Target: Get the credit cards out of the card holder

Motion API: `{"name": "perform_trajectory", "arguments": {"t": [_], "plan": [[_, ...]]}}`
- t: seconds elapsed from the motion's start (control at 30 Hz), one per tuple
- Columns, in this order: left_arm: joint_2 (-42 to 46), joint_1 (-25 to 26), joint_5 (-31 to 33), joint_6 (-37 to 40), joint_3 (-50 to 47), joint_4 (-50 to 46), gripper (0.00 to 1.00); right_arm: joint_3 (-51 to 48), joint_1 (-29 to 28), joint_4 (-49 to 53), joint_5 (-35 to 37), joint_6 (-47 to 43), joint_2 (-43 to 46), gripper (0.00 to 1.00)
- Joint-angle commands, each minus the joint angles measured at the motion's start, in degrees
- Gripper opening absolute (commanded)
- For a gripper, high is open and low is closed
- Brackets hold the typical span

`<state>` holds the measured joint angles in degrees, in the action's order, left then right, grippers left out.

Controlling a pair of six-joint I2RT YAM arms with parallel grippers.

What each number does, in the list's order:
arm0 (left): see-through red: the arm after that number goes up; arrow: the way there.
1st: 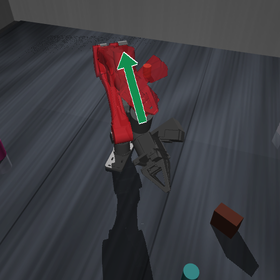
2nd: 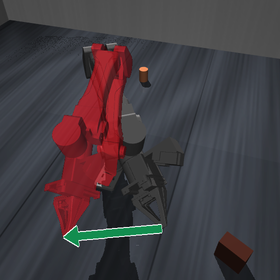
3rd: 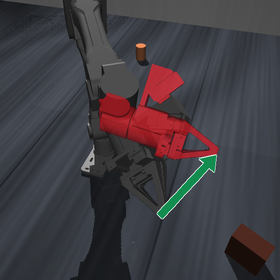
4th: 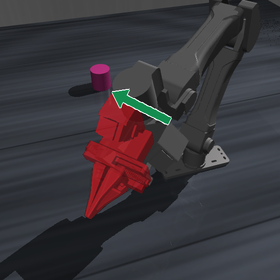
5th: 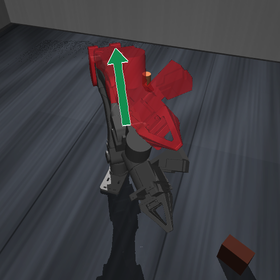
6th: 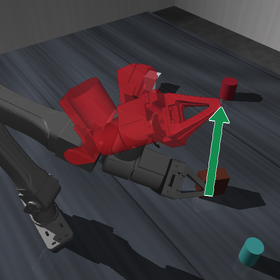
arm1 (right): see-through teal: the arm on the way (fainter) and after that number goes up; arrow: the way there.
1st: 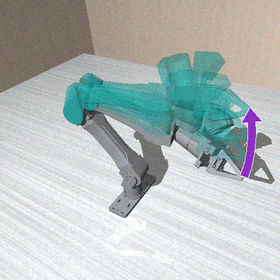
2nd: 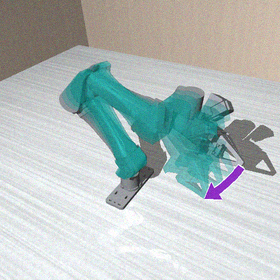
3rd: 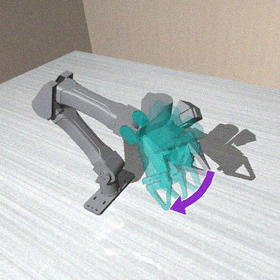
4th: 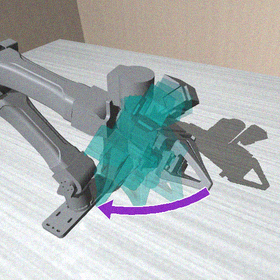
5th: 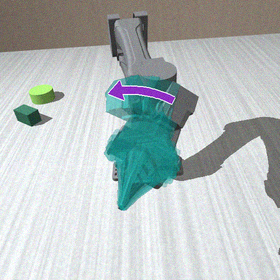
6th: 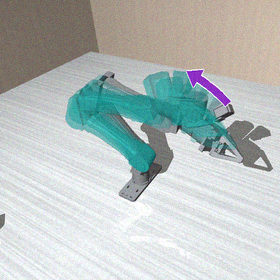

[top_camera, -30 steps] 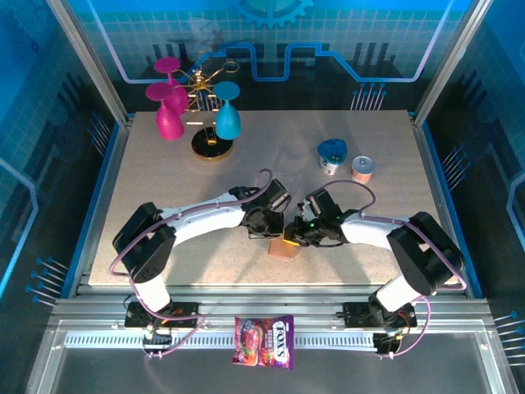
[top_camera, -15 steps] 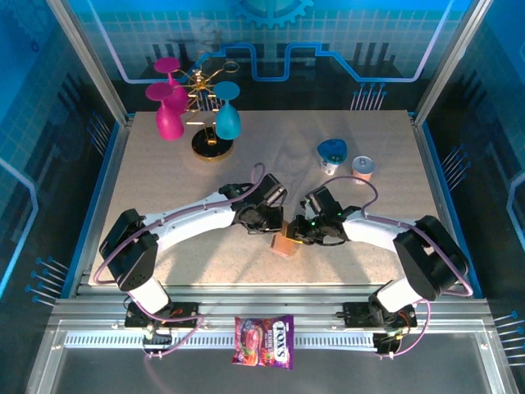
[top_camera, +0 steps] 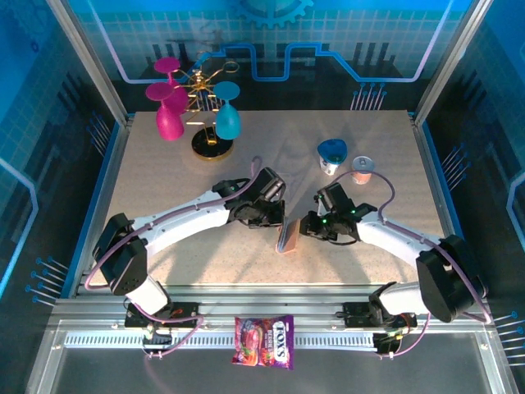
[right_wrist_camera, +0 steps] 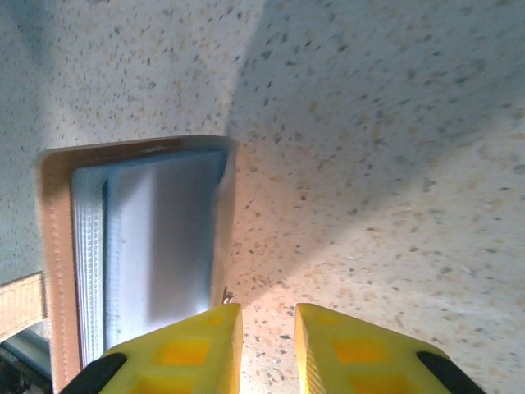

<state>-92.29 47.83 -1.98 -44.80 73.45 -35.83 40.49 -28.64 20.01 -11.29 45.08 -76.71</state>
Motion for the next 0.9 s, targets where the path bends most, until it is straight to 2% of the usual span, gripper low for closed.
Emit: {"name": "perform_trajectory", "arguments": {"t": [0.0,0.23,0.5,0.63,0.87], "plan": [[0.9,0.2,-0.5,1.7,2.4,-1.7,0.0,1.6,1.4,3.1,1.3,-1.9,1.7,0.26],[-0.1,0.3,-0.7,2.0,3.5,-2.3,0.0,1.6,2.0,2.6,0.8,-2.1,2.0,0.27],[-1.3,-0.1,3.1,2.7,3.0,-6.3,0.01,2.1,2.0,0.2,-3.0,-2.7,-0.7,0.27],[-0.3,-1.9,5.3,1.9,0.5,-7.3,0.02,2.6,2.1,-0.2,-3.5,-3.2,-1.6,0.27],[0.9,-6.2,5.3,2.1,-6.0,-6.4,0.03,3.9,1.9,-0.7,-5.1,-3.9,-4.2,0.27]]}}
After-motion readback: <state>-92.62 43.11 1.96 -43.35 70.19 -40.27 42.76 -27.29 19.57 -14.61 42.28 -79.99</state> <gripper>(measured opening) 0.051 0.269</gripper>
